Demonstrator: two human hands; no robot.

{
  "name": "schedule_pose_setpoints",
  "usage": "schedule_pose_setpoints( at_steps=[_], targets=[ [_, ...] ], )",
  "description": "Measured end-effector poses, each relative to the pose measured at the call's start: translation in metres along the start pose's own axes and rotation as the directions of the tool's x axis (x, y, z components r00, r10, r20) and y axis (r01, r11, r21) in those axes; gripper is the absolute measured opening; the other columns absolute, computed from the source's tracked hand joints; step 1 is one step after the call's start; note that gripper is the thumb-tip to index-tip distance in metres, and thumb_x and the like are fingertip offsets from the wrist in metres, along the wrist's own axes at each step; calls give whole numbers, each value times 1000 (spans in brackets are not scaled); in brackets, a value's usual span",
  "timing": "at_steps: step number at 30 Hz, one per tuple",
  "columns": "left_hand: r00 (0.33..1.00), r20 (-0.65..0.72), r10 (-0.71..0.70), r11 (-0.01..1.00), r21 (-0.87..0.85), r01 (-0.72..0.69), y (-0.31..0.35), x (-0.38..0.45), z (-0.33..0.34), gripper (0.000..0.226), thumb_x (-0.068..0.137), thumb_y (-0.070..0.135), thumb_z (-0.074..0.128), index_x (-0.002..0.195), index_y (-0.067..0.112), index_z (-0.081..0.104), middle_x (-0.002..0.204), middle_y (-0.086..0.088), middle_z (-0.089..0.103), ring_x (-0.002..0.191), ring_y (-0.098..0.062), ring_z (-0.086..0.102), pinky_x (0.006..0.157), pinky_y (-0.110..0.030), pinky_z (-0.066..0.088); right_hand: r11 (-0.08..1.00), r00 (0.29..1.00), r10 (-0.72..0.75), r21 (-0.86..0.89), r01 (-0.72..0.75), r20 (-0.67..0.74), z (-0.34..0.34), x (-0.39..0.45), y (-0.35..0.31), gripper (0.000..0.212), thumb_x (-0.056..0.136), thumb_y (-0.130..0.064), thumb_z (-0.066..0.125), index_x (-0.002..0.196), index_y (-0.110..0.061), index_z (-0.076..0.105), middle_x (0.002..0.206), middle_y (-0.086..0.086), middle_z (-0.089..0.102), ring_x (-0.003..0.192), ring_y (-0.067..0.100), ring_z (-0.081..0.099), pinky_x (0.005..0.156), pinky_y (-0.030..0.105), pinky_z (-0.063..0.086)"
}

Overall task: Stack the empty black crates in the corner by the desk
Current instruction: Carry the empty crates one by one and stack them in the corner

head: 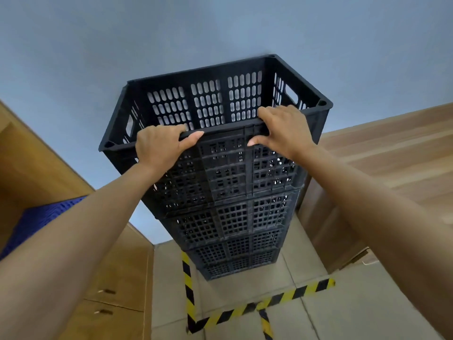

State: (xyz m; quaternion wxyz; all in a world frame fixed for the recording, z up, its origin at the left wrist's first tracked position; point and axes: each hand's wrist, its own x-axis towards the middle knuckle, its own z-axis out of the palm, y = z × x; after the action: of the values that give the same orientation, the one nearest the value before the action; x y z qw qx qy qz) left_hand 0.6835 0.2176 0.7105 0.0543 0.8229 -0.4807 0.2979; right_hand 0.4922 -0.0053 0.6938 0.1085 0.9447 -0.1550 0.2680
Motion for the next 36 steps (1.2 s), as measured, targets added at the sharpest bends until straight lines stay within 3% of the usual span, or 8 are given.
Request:
schedule_pose_setpoints(
  at_steps=[6,10,16,20,23,29,34,36],
  targets=[
    [1000,-16,5,1000,-6,-6,-6,1,3,74,89,75,19,64,19,58,48,0,51,45,-21,51,44,-24,30,1000,1000,19,-5,-19,-13,0,2,-5,66,67,-76,57,82,-14,42,68,-2,49,61,21,47,65,35,41],
    [1000,3,-6,1000,12,6,-5,0,2,76,88,76,15,68,19,60,52,0,55,48,-20,53,45,-27,33,1000,1000,-5,-11,5,-7,-4,4,-8,63,67,-73,62,79,-20,31,66,-7,41,58,17,40,62,31,34],
    [998,1,-56,998,-12,56,5,5,1,73,89,75,18,60,16,50,48,0,49,44,-20,49,46,-27,29,999,998,5,-43,-2,65,-4,20,6,62,63,-72,67,75,-20,35,63,-9,42,59,17,40,70,32,26],
    [996,7,-85,996,-1,85,13,11,3,73,88,76,15,57,16,44,45,-1,47,41,-20,44,46,-30,32,998,995,-31,-43,35,97,0,29,21,61,62,-77,61,75,-23,35,61,-11,43,59,15,41,73,34,31],
    [993,56,-99,994,45,97,18,11,2,78,87,76,9,62,16,53,48,0,51,43,-19,49,47,-33,39,998,993,-57,-29,60,103,0,29,28,61,62,-78,61,73,-25,33,56,-15,36,54,14,41,73,35,39],
    [987,127,-98,995,23,95,20,9,-6,73,88,75,12,69,17,53,55,2,55,48,-18,53,47,-31,44,999,994,-42,32,39,103,-2,20,25,59,66,-74,64,76,-23,38,65,-11,44,62,16,45,74,35,33],
    [975,198,-100,995,23,97,23,0,-13,67,88,76,11,78,20,47,62,4,55,55,-19,56,52,-32,45,993,967,-117,57,107,225,-11,16,32,60,73,-84,45,84,-25,46,71,-10,53,66,16,56,64,32,44],
    [970,228,-85,996,-15,91,24,0,-18,66,87,76,11,80,20,45,63,4,55,57,-19,56,52,-32,44,988,950,-134,118,104,281,-18,15,33,66,73,-88,34,90,-25,46,72,-10,53,66,15,53,68,35,45]
  ],
)
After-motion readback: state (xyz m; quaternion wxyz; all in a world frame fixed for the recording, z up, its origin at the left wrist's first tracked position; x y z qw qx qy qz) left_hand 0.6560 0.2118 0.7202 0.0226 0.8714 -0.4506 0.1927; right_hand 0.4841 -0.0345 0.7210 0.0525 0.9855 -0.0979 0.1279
